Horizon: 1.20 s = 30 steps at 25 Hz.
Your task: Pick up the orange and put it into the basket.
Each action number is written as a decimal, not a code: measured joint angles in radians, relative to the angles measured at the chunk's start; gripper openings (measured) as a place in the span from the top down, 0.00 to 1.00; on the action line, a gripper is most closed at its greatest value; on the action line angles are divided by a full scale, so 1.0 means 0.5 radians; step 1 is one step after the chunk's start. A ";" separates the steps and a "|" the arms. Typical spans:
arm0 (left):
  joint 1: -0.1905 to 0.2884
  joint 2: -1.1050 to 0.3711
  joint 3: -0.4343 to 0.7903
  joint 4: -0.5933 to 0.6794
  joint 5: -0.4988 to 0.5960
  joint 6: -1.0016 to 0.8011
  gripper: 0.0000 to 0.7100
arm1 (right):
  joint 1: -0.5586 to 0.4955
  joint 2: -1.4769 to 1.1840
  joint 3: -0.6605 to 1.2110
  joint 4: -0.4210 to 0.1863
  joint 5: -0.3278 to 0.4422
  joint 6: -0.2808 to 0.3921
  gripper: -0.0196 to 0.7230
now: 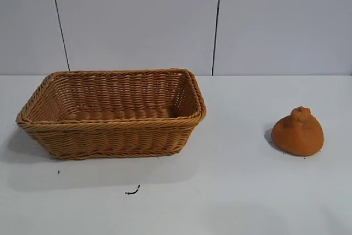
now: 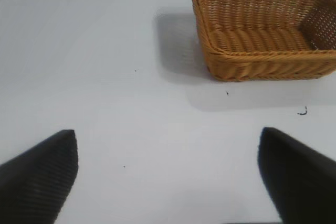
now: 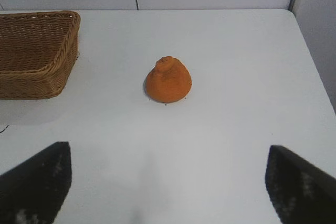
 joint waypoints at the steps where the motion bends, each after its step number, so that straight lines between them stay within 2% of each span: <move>1: 0.000 0.000 0.000 0.000 0.000 0.000 0.06 | 0.000 0.000 0.000 0.000 0.000 0.000 0.04; 8: 0.000 0.000 0.000 0.000 0.000 0.000 0.06 | 0.000 0.000 0.000 0.000 0.000 0.000 0.04; 13: 0.000 0.000 0.000 0.000 0.000 0.000 0.06 | 0.000 0.139 -0.116 -0.088 -0.005 0.041 0.04; 17: 0.000 0.000 0.000 0.000 0.000 0.000 0.06 | 0.000 0.632 -0.353 -0.113 -0.007 0.118 0.04; 21: 0.000 0.000 0.000 0.000 0.000 0.000 0.06 | 0.000 1.259 -0.680 -0.100 0.040 0.130 0.04; 26: 0.000 0.000 0.000 0.000 0.000 0.000 0.06 | 0.000 2.052 -1.137 0.000 0.142 0.134 0.04; 30: 0.000 0.000 0.000 0.000 0.000 0.000 0.06 | 0.000 2.626 -1.476 0.102 0.153 0.128 0.04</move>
